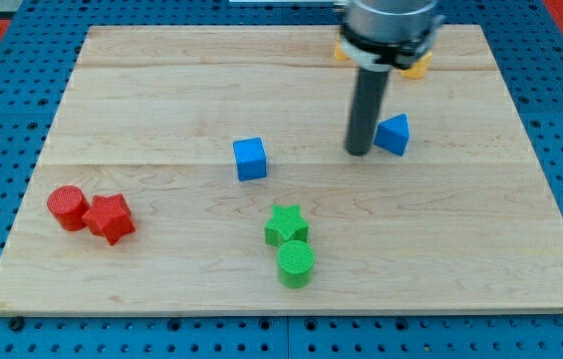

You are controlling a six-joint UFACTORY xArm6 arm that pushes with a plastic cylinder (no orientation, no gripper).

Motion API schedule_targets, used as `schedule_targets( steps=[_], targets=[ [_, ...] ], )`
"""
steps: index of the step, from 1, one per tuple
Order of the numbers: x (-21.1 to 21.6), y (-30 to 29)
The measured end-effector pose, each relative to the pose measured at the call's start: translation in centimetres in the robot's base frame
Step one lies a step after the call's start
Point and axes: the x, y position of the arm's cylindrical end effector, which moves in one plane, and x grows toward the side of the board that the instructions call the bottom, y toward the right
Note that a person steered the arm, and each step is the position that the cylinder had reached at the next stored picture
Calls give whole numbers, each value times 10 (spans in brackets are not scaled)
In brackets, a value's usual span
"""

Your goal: Place the yellow heart above the yellow hexagon

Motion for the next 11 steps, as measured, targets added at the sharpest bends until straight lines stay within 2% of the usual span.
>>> schedule_targets(
  steps=[1, 2, 3, 4, 5, 6, 7, 9, 10, 11],
  targets=[
    [-35, 7],
    [-44, 44],
    [5, 94],
    [16, 105],
    [-3, 108],
    [28, 171],
    [64, 164],
    [9, 134],
    [19, 132],
    [68, 128]
  ],
)
